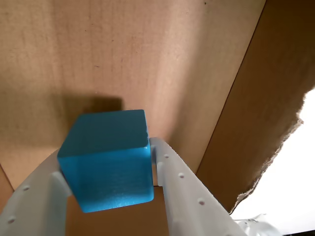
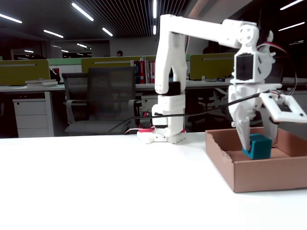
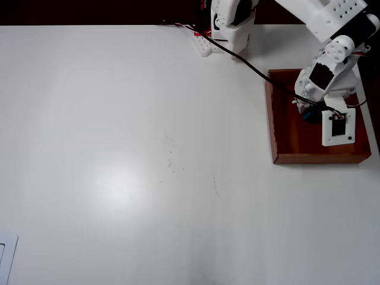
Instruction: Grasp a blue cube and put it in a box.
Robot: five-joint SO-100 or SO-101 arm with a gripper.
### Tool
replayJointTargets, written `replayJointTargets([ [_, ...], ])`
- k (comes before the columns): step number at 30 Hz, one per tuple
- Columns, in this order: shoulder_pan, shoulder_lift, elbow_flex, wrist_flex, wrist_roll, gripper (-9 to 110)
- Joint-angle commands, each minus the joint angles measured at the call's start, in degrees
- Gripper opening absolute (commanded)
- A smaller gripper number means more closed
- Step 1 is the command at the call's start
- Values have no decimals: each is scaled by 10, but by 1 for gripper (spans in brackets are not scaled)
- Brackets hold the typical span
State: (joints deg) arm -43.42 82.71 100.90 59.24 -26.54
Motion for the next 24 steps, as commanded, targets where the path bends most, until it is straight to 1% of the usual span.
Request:
replayJointTargets([
  [1, -5, 1, -4, -14, 5, 12],
  [12, -6, -25, 6, -42, 20, 13],
  [16, -6, -21, 6, -42, 23, 17],
  [19, -6, -14, 5, -39, 23, 22],
  [24, -5, 27, 8, -30, 23, 28],
])
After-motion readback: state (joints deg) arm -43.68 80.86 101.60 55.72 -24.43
